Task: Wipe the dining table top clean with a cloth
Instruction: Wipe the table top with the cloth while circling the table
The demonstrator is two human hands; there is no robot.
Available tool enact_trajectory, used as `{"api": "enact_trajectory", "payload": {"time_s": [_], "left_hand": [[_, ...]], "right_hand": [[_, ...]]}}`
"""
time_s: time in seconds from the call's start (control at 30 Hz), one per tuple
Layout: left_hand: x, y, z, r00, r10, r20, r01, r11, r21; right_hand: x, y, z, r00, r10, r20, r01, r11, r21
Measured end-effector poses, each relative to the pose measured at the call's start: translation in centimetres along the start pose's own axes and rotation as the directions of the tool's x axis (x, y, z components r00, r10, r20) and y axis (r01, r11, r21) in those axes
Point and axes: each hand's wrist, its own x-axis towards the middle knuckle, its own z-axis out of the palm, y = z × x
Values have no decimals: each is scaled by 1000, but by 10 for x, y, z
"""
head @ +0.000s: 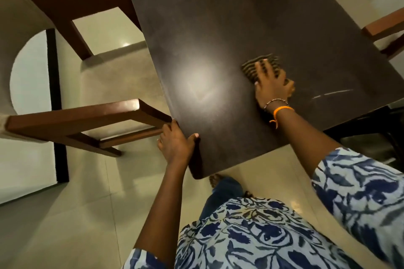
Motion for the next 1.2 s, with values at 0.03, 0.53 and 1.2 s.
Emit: {"api": "enact_trajectory", "payload": {"time_s": [0.03,0.53,1.2], "left_hand": [[5,2,-1,1000,-4,-4,4,1000,-2],[44,-10,-10,998,-61,16,63,992,-105],[39,12,6,979,199,-33,-195,976,101]], "right_hand": [[5,1,0,995,96,-24,-96,995,19],[-30,-185,45,757,-626,185,638,770,-6],[50,-167,19,980,-115,165,122,992,-35]]}}
